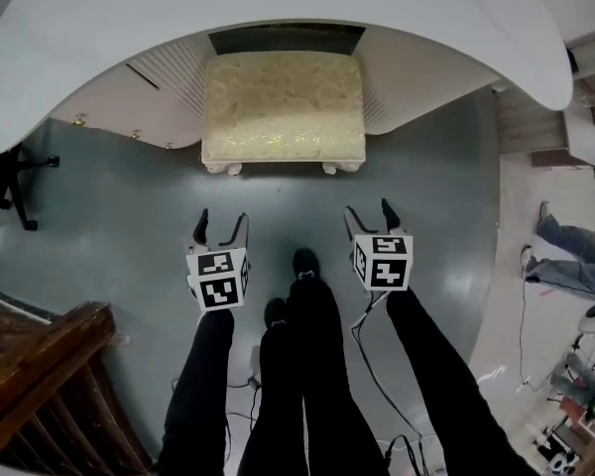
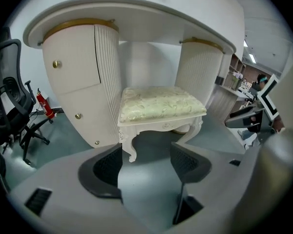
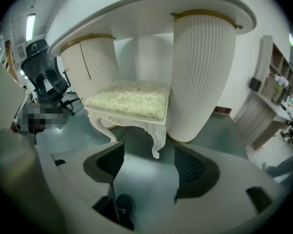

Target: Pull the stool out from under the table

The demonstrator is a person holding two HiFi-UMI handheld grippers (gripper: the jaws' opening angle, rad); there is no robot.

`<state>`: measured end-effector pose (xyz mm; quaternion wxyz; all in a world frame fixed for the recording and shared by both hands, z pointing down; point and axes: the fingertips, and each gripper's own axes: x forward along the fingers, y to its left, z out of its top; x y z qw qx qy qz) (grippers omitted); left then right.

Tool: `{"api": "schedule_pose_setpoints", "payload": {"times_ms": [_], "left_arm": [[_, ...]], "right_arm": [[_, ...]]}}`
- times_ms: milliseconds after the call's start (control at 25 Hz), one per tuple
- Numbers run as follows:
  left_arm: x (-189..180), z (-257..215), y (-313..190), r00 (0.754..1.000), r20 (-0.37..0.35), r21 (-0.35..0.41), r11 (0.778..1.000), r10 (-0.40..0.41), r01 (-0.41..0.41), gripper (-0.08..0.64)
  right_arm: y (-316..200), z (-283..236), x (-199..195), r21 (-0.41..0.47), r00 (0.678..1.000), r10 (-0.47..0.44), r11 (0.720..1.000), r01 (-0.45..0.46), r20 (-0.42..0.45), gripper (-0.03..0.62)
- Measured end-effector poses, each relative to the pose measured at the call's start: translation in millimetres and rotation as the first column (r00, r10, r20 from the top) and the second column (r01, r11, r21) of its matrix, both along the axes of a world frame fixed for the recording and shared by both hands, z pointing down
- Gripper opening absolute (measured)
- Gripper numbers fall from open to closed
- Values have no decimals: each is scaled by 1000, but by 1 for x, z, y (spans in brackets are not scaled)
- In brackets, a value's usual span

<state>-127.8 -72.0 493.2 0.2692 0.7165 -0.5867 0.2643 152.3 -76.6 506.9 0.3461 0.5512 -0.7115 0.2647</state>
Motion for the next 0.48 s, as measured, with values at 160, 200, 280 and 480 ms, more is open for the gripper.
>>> {"api": "schedule_pose_setpoints", "payload": {"times_ms": [160,200,280,480], "left_arm": [[-10,52,-24,1000,24,-38,999,-15,16,313],[-15,63,-31,999,32,-45,999,-24,26,313],[-24,82,-45,998,54,-55,998,-35,38,315],[-38,122,-73,994,107,-77,997,-9,18,344]], "right_arm": [[-28,40,15,-8,998,11,1000,-11,-56,322],[-34,50,17,-11,998,14,1000,-14,-64,322],[-45,68,21,-22,997,21,999,-23,-79,322],[-65,104,23,-49,993,31,998,-37,-112,322]]}}
